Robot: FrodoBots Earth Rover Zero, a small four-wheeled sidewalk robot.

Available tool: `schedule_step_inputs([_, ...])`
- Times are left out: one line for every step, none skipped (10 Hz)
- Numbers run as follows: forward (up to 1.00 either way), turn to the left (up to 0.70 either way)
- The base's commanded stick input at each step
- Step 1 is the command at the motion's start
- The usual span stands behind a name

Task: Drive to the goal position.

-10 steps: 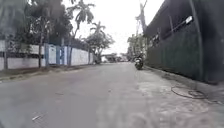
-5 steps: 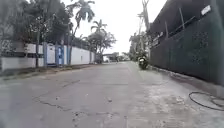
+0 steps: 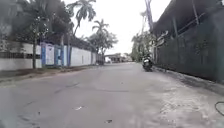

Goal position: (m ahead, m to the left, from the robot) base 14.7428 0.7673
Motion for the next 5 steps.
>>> schedule_step_inputs([1.00, 0.04])
schedule_step_inputs([1.00, 0.04])
schedule_step_inputs([1.00, 0.04])
schedule_step_inputs([1.00, 0.04])
schedule_step_inputs([1.00, 0.04])
